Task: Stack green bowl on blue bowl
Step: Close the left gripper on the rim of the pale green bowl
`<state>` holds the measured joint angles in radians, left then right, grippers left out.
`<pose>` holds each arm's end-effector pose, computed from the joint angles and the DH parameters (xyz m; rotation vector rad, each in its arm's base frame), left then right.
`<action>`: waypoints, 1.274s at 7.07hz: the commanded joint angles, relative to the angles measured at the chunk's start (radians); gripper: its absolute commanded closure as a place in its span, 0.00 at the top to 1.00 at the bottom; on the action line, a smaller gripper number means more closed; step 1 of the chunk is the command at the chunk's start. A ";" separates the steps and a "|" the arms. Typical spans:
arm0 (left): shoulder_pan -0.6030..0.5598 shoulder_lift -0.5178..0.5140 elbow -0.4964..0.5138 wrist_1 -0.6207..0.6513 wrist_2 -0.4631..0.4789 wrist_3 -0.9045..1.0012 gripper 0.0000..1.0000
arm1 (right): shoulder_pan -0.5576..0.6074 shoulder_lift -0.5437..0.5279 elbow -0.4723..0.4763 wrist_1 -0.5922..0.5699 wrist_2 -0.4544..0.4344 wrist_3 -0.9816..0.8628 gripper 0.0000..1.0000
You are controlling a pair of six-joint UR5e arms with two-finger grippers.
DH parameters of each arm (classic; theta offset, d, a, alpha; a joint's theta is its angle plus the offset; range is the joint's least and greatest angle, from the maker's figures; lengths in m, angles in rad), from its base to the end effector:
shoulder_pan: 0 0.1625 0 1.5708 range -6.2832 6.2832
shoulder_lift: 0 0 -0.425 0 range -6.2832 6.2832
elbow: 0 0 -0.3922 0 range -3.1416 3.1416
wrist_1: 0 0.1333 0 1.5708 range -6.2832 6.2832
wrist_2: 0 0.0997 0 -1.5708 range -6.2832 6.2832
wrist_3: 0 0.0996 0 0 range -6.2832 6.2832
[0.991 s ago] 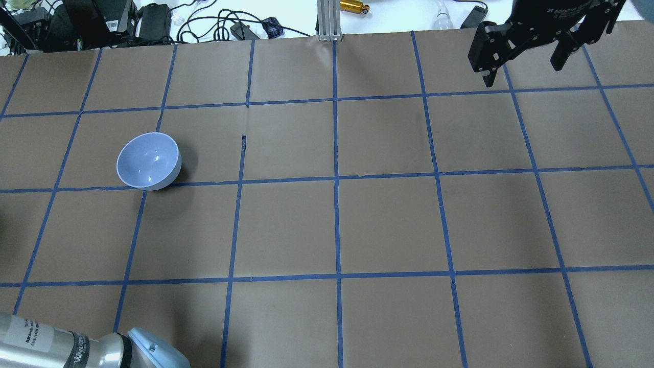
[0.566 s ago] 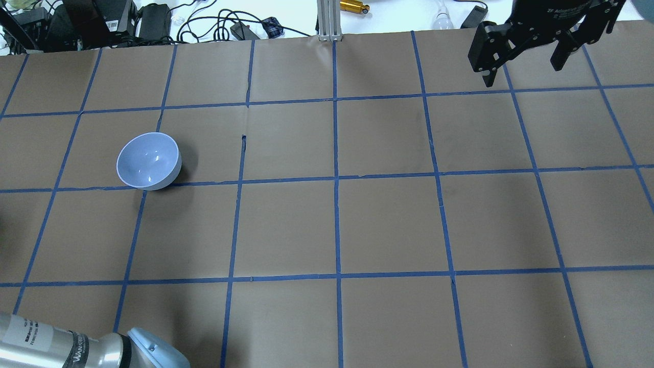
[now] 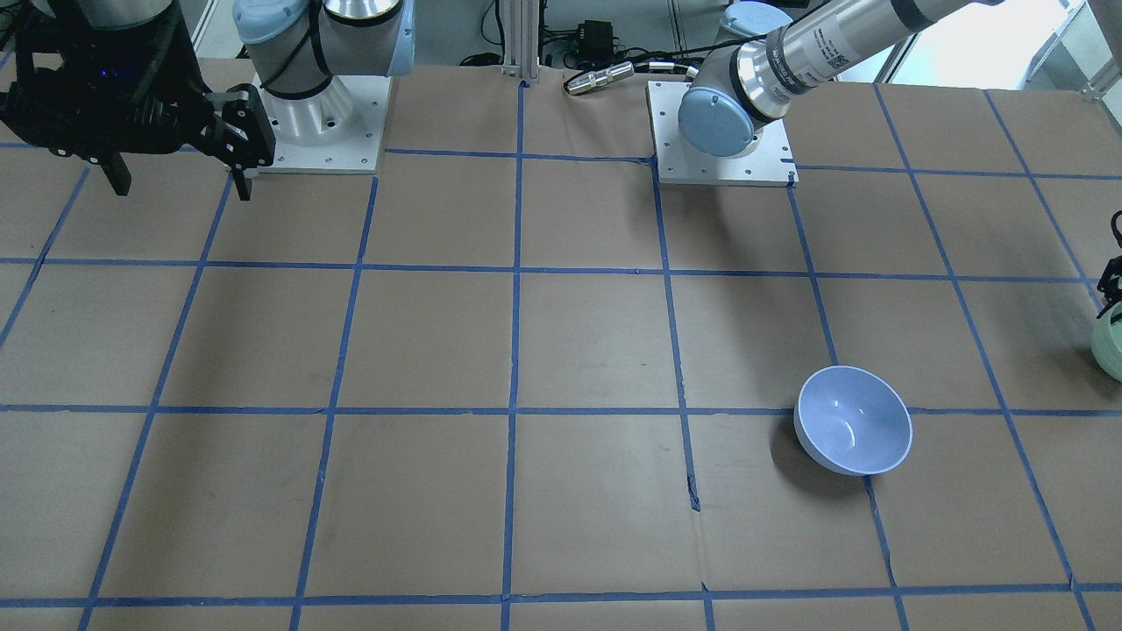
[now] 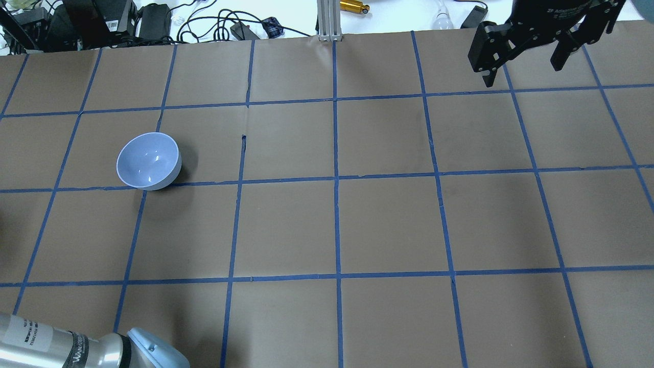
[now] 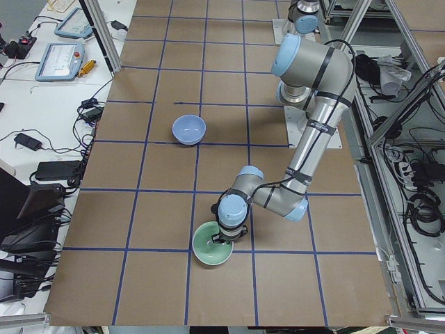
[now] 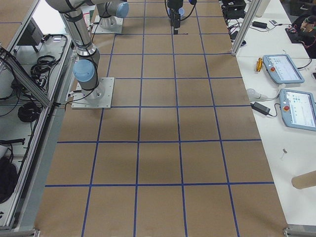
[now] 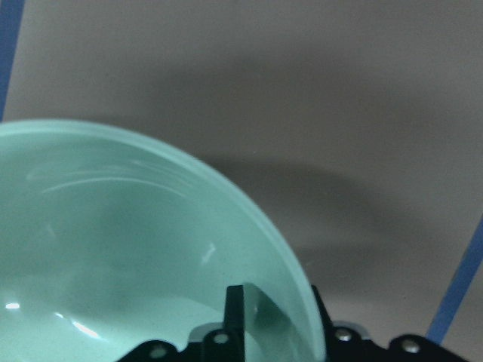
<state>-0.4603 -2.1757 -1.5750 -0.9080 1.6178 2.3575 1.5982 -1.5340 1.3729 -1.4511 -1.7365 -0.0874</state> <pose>0.5416 -0.4121 0.1937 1.8056 2.5139 0.0853 0.1307 -0.5030 0.5561 0.1655 -2.9697 0.0541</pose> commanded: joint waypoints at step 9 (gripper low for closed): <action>-0.035 0.111 -0.008 -0.104 0.008 -0.026 0.00 | -0.001 0.000 0.000 0.000 0.000 0.000 1.00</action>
<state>-0.4757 -2.0988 -1.5844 -0.9630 1.6246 2.3455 1.5979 -1.5340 1.3729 -1.4512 -1.7365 -0.0875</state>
